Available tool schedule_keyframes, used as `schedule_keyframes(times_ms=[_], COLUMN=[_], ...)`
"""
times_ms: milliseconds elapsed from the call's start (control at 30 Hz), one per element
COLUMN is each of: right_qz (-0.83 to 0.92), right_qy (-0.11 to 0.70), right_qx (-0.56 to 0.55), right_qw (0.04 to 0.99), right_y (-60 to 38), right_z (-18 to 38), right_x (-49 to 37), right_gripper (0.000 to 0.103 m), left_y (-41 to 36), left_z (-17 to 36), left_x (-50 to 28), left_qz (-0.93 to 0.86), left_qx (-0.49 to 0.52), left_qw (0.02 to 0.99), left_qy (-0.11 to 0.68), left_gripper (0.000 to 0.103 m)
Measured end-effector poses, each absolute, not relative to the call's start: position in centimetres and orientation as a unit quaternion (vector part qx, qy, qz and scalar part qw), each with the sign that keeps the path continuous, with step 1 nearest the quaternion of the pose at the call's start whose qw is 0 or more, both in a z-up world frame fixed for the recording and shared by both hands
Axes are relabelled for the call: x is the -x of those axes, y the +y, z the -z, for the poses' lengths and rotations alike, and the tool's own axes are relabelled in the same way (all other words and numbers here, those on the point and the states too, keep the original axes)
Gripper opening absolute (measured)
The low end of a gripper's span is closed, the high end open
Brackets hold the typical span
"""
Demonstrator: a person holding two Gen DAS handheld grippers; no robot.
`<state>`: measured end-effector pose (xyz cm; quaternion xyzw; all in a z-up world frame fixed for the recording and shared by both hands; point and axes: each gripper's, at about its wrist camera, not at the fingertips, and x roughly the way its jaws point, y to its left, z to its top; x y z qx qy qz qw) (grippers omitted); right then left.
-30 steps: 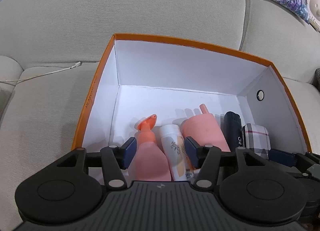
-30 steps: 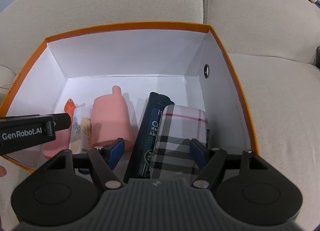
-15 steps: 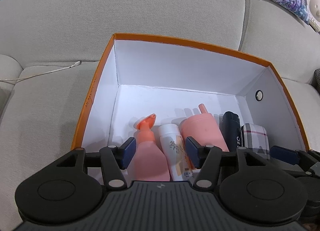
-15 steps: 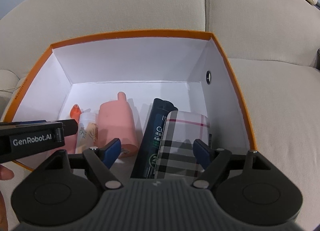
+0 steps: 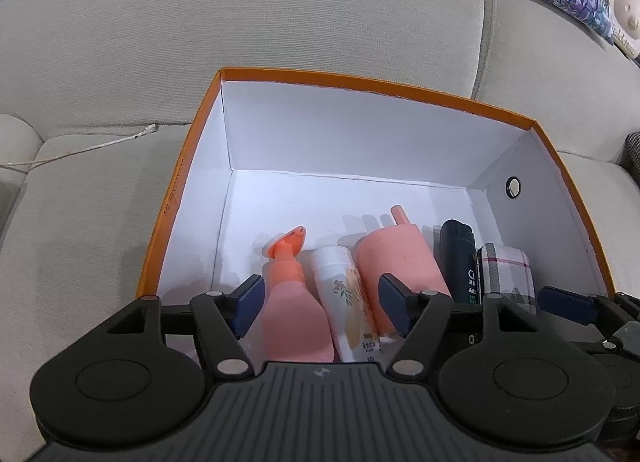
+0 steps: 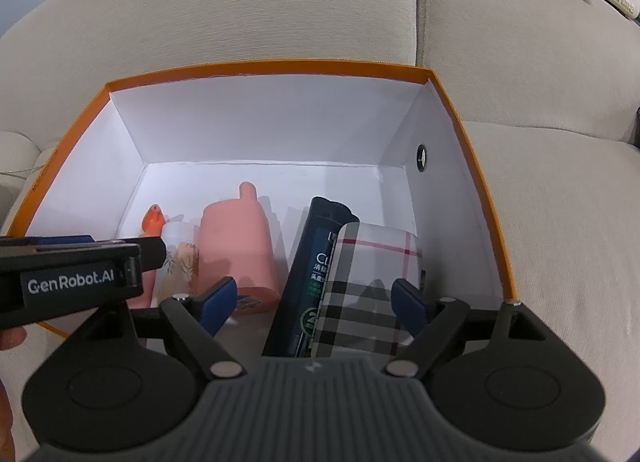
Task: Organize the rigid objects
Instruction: 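Open both tools to release the tube and plaid case in the box, then withdraw both tools from the box toward the remaining items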
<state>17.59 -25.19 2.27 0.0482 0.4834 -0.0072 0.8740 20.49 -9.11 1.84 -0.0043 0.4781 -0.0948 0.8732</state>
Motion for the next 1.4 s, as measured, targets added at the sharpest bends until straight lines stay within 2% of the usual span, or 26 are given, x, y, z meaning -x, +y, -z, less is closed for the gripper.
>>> schedule_keyframes(times_ms=[67,200,267,400,500,1400], right_qz=[0.007,0.006,0.007,0.007,0.008,0.005], right_qy=[0.483,0.482,0.48,0.479,0.48,0.458], right_qx=[-0.047,-0.043,-0.04,-0.038,-0.038,-0.029], right_qw=[0.874,0.875,0.877,0.877,0.877,0.889], right_y=[-25.2,-25.0,-25.0,-25.1,-25.3,-25.2], right_z=[-2.3,-2.6,-2.8,-2.9,-3.0,-5.6], right_x=[-17.6,-17.5,-17.3,-17.2,-17.2,-15.0], right_gripper=[0.085,0.086,0.09,0.09,0.09,0.091], left_y=[-9.1,-9.2,-9.4,-9.4,-9.2,-8.0], left_z=[-2.0,-2.3,-2.4,-2.6,-2.9,-6.5], left_x=[-20.5,-20.3,-20.1,-19.8,-19.8,-17.4], left_qz=[0.094,0.103,0.1,0.094,0.085,0.066], left_qx=[0.007,0.013,0.008,0.005,0.007,-0.013], left_qw=[0.873,0.872,0.874,0.877,0.882,0.896], left_qy=[0.478,0.479,0.475,0.471,0.464,0.44], left_gripper=[0.078,0.087,0.087,0.088,0.092,0.092])
